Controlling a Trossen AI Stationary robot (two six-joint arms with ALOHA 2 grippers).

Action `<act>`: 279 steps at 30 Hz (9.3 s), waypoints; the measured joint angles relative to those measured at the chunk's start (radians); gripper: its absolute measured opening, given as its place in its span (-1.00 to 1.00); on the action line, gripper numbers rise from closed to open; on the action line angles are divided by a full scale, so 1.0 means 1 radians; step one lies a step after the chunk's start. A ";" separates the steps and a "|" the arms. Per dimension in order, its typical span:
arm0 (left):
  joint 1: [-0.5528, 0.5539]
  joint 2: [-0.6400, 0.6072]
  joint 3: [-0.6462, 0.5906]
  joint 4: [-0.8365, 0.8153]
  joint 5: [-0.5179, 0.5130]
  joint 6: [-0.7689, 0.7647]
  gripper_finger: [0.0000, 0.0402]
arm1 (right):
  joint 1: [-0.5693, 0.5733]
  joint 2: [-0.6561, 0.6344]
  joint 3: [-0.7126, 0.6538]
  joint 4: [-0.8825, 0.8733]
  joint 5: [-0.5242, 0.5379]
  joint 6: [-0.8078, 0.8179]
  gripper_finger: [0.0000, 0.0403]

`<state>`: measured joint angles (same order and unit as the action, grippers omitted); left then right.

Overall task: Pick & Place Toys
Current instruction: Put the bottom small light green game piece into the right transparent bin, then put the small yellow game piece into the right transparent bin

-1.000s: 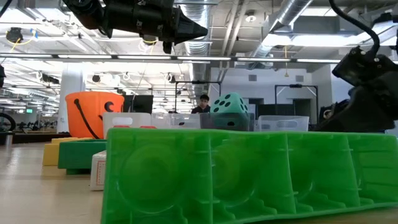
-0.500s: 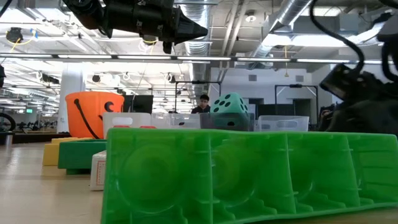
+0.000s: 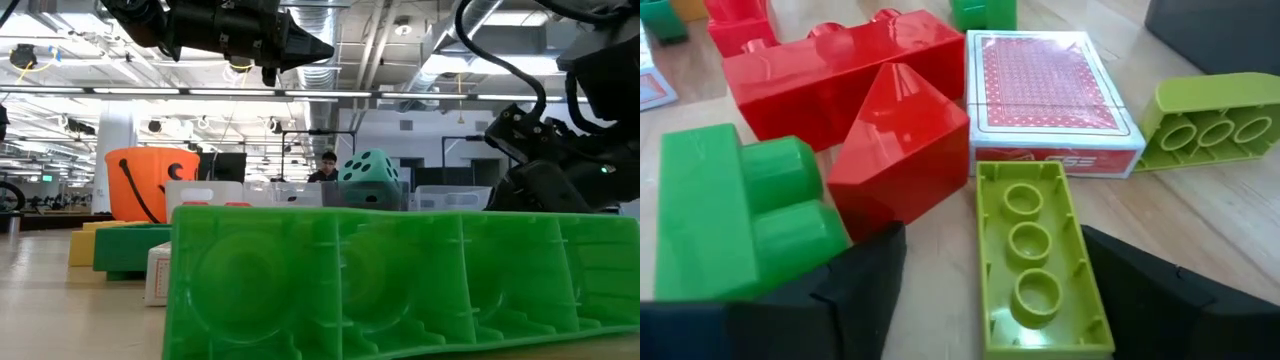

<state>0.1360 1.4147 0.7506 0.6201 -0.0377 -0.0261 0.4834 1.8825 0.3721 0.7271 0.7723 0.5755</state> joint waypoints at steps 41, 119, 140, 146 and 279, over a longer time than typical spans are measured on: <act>0.000 0.000 0.000 -0.003 0.000 0.000 -1.00 | -0.348 -0.520 -0.006 -0.311 0.508 -0.200 -0.33; -0.001 0.000 0.000 -0.147 0.000 -0.007 -1.00 | -0.058 -0.239 -0.003 -0.026 0.090 -0.134 0.37; -0.161 0.000 0.000 -0.708 0.298 -0.085 -0.69 | -0.079 -0.168 -0.003 0.064 0.064 -0.224 0.37; -0.208 0.000 0.000 -0.710 0.368 -0.055 -0.26 | -0.083 -0.168 -0.003 0.035 0.063 -0.195 0.37; -0.608 0.492 -0.305 0.316 0.229 0.113 0.40 | -0.040 0.066 0.227 0.171 0.038 -0.165 0.37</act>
<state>-0.4717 1.9063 0.4454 0.9358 0.1911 0.0870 0.4431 1.9484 0.5991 0.8979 0.8099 0.4107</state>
